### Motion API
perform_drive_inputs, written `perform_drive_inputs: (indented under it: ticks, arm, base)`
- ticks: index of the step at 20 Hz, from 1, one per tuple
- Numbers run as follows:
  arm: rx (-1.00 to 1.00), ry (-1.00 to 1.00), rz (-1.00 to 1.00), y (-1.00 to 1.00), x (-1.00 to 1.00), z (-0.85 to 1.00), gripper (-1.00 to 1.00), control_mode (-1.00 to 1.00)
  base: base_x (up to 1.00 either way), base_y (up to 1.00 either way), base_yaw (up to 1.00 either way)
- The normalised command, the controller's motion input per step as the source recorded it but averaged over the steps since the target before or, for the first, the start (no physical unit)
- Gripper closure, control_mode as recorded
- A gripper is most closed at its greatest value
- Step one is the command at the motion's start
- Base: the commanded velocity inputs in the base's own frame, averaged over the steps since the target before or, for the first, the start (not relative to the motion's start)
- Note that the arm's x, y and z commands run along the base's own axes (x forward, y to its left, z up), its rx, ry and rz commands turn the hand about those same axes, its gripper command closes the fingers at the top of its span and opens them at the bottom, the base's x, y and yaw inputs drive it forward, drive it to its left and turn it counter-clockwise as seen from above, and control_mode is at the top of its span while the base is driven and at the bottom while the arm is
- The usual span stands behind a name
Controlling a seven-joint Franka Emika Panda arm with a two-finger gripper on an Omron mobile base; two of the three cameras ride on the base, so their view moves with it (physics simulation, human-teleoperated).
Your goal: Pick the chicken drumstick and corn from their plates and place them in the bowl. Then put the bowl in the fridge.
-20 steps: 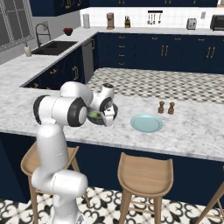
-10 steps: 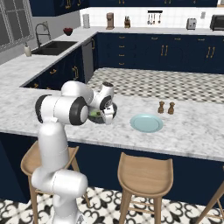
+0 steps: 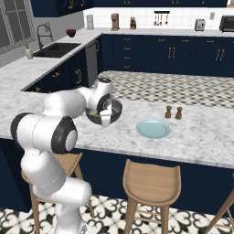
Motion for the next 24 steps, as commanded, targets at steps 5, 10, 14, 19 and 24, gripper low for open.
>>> perform_drive_inputs:
  ticks: [5, 10, 14, 19, 24]
  arm:
    - [0.0, 0.0, 0.0, 0.01, -0.95, 0.99, 1.0, -1.0]
    - [-0.01, 0.0, -0.03, 0.04, -0.9, 0.77, 1.0, -1.0]
    - [-0.04, 0.0, -0.11, 0.0, -0.76, 0.51, 1.0, -1.0]
    - [-0.01, 0.01, -0.1, -0.01, -0.82, 0.48, 1.0, -1.0]
    - [0.0, 0.01, -0.01, -0.01, -0.49, 0.3, 1.0, 1.0]
  base:
    - [0.0, 0.0, 0.0]
    - [0.0, 0.0, 0.0]
    - [0.0, 0.0, 0.0]
    - [0.0, 0.0, 0.0]
    - [-0.35, -0.12, 0.0]
